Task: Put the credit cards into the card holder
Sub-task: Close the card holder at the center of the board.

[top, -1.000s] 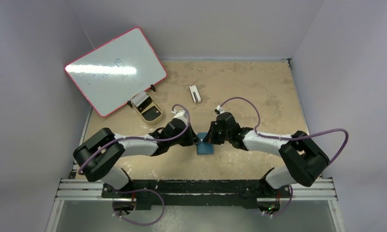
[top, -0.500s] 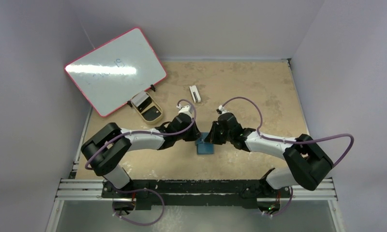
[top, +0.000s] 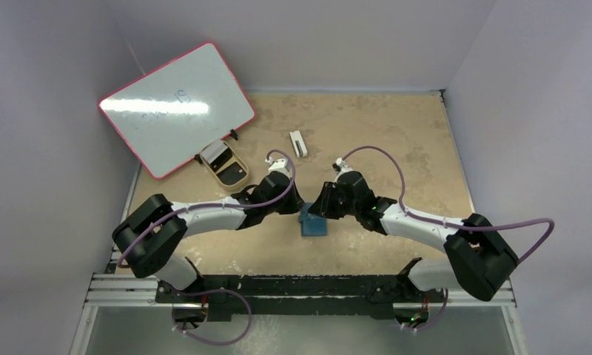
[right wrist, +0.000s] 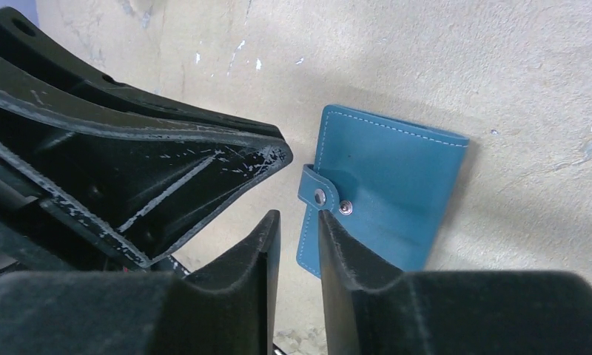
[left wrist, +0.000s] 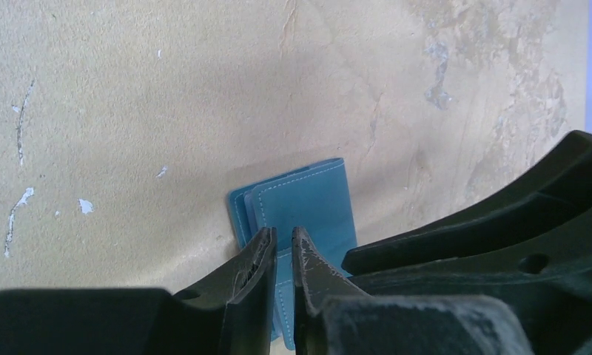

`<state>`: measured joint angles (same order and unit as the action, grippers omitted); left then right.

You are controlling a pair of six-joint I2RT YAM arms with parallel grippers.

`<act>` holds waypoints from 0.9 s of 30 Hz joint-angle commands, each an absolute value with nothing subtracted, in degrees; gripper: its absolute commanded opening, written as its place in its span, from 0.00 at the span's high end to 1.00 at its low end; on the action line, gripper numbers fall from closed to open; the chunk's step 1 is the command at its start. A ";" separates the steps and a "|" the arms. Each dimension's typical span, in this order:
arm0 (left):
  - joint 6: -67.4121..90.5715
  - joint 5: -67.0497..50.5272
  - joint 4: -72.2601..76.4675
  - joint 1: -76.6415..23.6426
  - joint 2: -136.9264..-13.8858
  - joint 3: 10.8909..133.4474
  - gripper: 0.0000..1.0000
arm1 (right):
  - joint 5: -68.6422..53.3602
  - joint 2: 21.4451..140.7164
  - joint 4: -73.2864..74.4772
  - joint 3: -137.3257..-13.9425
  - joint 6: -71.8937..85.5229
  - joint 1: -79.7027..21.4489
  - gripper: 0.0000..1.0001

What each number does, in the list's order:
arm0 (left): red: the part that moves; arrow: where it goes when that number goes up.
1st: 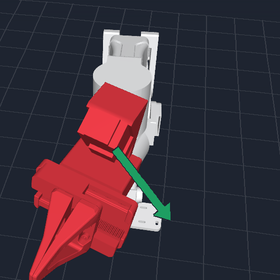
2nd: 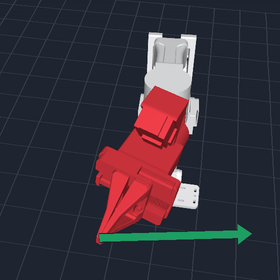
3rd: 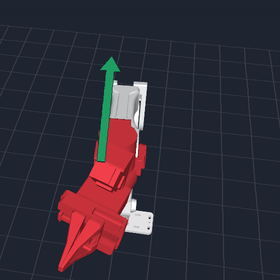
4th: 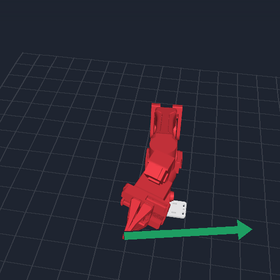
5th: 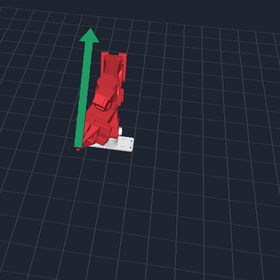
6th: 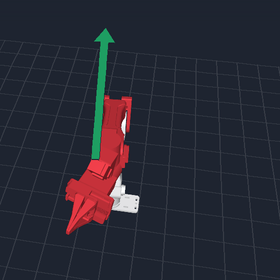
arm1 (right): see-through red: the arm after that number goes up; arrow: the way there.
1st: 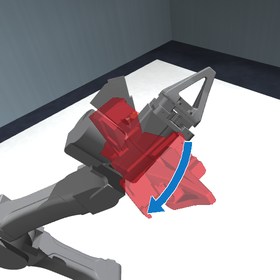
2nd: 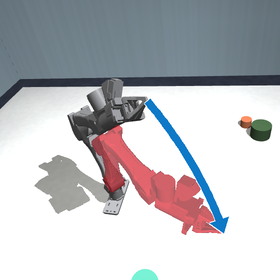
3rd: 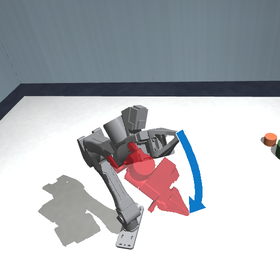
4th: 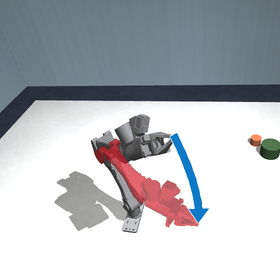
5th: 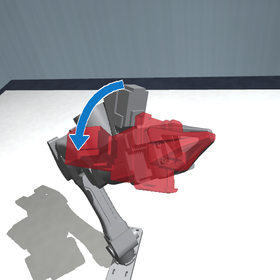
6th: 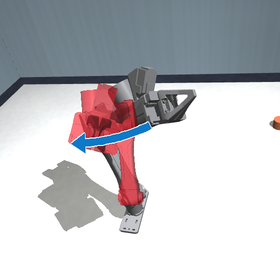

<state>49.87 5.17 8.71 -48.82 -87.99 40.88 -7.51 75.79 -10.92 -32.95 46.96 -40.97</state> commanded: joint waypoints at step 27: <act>47.15 0.48 12.43 -46.93 -94.19 43.15 0.96 | -10.37 83.72 -16.52 -34.44 45.09 -41.25 0.80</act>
